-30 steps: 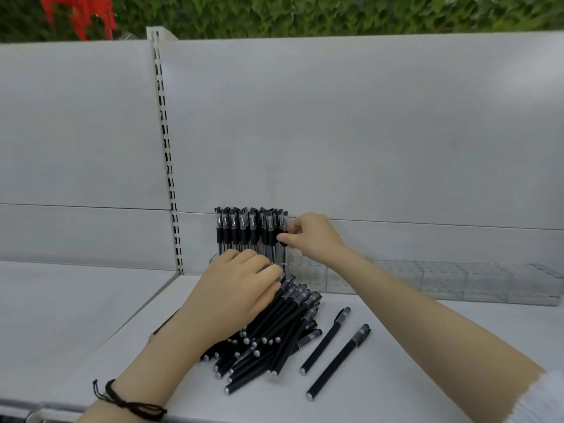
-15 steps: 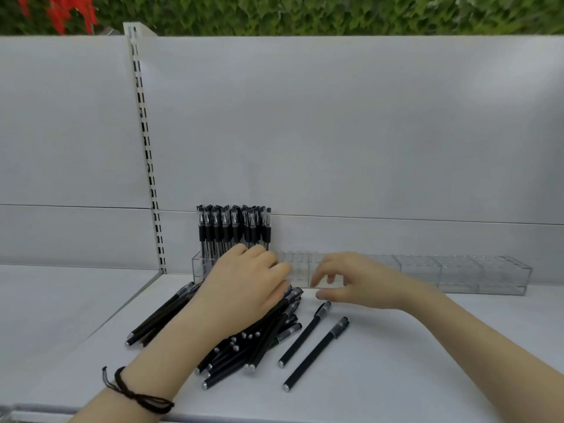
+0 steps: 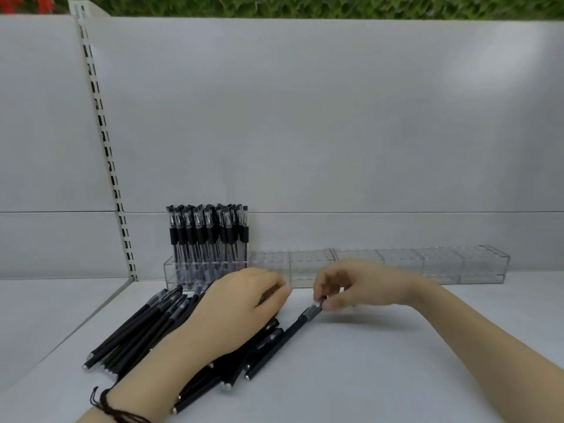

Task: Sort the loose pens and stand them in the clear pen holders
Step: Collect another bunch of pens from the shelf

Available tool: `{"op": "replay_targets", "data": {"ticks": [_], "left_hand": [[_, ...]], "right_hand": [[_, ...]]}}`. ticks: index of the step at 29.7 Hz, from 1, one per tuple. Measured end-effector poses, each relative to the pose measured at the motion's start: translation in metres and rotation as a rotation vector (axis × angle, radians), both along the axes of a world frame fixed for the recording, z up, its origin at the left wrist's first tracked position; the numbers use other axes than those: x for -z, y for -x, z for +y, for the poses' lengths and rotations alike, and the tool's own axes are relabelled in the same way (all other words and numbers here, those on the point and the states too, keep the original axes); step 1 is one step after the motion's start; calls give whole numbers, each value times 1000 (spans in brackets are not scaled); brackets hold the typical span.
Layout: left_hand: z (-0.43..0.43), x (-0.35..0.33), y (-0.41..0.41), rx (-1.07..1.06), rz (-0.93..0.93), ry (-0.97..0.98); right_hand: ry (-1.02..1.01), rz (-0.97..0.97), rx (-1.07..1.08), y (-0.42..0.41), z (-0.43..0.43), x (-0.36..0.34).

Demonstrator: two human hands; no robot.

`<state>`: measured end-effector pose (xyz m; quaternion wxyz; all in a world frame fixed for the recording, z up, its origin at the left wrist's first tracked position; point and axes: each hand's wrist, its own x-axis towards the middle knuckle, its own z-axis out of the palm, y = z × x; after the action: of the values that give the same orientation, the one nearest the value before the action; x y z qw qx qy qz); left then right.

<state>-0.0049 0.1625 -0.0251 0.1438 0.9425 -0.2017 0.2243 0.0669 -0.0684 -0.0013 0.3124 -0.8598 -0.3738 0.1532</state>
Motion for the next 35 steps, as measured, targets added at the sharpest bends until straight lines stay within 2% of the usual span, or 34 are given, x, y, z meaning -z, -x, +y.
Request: {"op": "replay_targets", "data": {"ticks": [4, 8, 14, 17, 21, 24, 27, 29, 31, 35], "left_hand": [[-7, -4, 2, 95, 164, 277], [-8, -4, -3, 85, 266, 511], [-7, -4, -4, 112, 380, 652], [-5, -6, -4, 157, 460, 944], [-1, -8, -4, 217, 543, 1273], [1, -8, -5, 216, 556, 1335], [2, -6, -5, 203, 536, 1343], [3, -5, -5, 196, 524, 1341], [2, -5, -6, 194, 520, 1346], [-1, -6, -5, 199, 540, 1375]], "right_hand": [[-382, 77, 106, 1, 10, -2], [-529, 74, 167, 2, 24, 2], [-662, 128, 163, 6, 36, 4], [-530, 90, 220, 4, 29, 4], [-86, -126, 241, 0, 17, 11], [62, -169, 197, -4, 14, 17], [78, -147, 162, -7, 11, 20], [-13, -58, 185, -6, 11, 20], [-198, 87, 189, -4, 13, 19], [-548, 232, 188, 1, 30, 6]]}}
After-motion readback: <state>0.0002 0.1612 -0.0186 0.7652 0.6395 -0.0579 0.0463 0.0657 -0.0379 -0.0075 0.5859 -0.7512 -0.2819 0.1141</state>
